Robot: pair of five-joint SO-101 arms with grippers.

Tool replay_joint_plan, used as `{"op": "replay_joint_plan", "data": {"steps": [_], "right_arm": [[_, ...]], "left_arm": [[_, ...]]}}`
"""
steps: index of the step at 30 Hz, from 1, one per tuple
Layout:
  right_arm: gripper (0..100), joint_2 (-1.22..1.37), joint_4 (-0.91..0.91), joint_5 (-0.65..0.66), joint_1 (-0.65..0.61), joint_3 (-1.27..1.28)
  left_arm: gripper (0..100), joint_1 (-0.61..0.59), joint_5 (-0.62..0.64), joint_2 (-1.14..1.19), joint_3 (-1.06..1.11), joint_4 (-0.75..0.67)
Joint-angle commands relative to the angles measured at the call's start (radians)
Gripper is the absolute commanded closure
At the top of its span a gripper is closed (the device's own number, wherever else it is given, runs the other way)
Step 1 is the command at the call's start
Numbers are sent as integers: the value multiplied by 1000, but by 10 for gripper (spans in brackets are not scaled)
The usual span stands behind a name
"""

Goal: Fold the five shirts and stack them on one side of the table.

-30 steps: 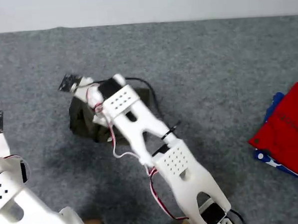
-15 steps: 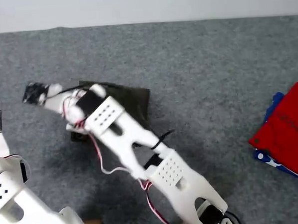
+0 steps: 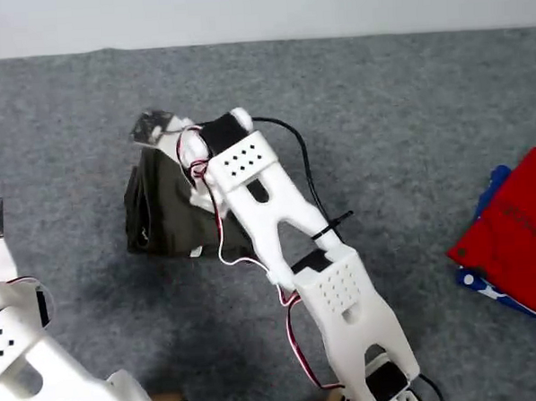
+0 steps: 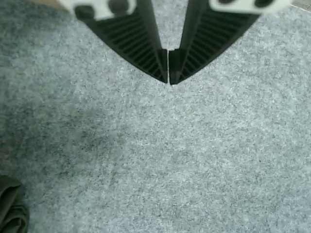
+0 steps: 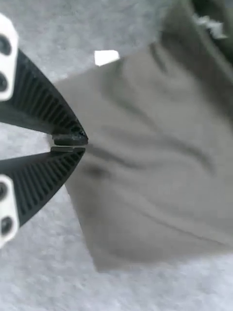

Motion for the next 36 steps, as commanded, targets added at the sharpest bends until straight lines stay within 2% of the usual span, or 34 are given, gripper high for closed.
{"op": "replay_joint_plan", "data": {"steps": [1, 4, 11, 16, 21, 32, 36], "right_arm": [[989, -105, 31, -35, -5, 153], [989, -79, -2, -83, -54, 218], [989, 45, -48, -87, -119, 207], [989, -44, 25, -83, -97, 35], [989, -65, -2, -83, -130, -141], [989, 209, -476, -83, -251, -166], [989, 282, -545, -83, -291, -166]], "left_arm": [[980, -2, 2, -21, -13, 0], [980, -2, 2, -21, -13, 0], [980, -2, 0, -21, -13, 0], [980, -2, 0, -21, -15, 0], [980, -2, 0, -21, -15, 0], [980, -6, 0, -21, -15, 0], [980, -69, 0, -21, -13, -20]]}}
